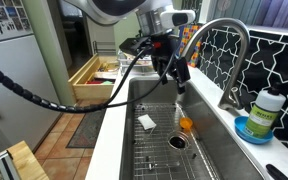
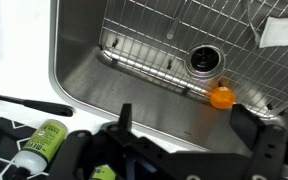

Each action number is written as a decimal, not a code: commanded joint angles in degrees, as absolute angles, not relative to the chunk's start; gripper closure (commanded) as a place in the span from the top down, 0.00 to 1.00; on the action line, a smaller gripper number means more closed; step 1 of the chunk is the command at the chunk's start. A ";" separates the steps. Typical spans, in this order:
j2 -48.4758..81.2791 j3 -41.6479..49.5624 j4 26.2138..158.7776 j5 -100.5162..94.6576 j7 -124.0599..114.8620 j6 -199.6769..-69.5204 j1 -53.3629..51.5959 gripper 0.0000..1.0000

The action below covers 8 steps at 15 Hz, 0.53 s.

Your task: Exchange the two hand wash soap bottled on the sink, then put the hand wash soap on the blue plate next to the edge

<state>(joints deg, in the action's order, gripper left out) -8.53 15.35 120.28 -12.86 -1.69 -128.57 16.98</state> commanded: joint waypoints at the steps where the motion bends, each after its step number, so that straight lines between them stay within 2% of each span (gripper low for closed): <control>1: -7.33 15.89 119.10 -12.80 -1.56 -128.32 17.25 1.00; 5: -5.02 16.20 117.84 -14.38 -2.40 -129.48 17.78 1.00; 8: 2.56 17.37 111.96 -13.85 -10.63 -135.92 19.05 1.00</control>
<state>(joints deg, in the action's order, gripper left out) -4.61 16.27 117.54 -12.97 -5.00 -132.53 17.91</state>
